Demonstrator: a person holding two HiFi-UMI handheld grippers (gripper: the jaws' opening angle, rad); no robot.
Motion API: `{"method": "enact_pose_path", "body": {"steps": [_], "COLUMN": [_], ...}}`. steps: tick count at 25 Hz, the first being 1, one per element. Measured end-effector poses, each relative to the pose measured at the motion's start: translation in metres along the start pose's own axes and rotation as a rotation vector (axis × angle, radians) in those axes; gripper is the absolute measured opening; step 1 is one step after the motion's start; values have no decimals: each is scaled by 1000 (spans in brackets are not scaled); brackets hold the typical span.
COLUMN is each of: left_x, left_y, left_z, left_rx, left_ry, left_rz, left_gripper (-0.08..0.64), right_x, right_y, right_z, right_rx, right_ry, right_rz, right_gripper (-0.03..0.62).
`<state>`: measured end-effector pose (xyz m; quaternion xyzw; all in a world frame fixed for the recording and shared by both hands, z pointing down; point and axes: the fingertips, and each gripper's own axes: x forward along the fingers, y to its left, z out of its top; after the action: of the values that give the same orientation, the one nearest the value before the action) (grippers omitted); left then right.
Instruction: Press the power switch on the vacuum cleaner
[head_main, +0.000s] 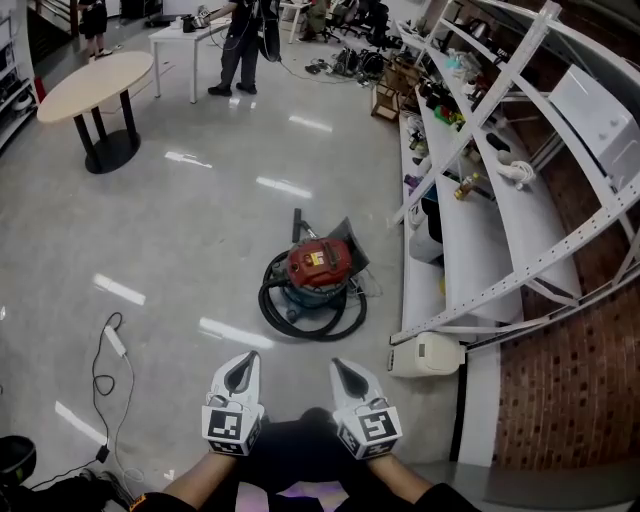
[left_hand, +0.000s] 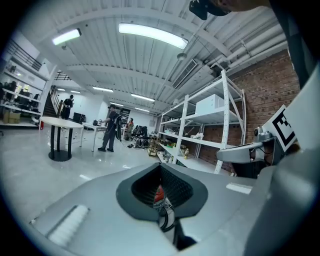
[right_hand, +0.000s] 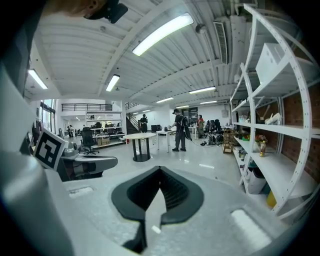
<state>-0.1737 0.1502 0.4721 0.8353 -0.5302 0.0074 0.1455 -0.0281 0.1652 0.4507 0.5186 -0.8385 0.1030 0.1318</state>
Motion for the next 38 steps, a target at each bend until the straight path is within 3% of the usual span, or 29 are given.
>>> {"method": "enact_pose_path", "body": {"steps": [15, 30, 38], "left_x": [31, 180, 222], "left_y": [51, 20, 5], "left_z": [29, 28, 25], "left_rx": [-1, 40, 97], "left_ry": [-15, 50, 84], "left_rz": [144, 173, 189], "left_gripper": [15, 15, 15], "right_x": [82, 157, 181], "right_y": [-5, -137, -181], "right_z": [27, 27, 17], "right_rx": [1, 57, 39], "right_ry": [-14, 31, 60], "right_rz": [135, 181, 201], "right_gripper": [-8, -8, -8]}}
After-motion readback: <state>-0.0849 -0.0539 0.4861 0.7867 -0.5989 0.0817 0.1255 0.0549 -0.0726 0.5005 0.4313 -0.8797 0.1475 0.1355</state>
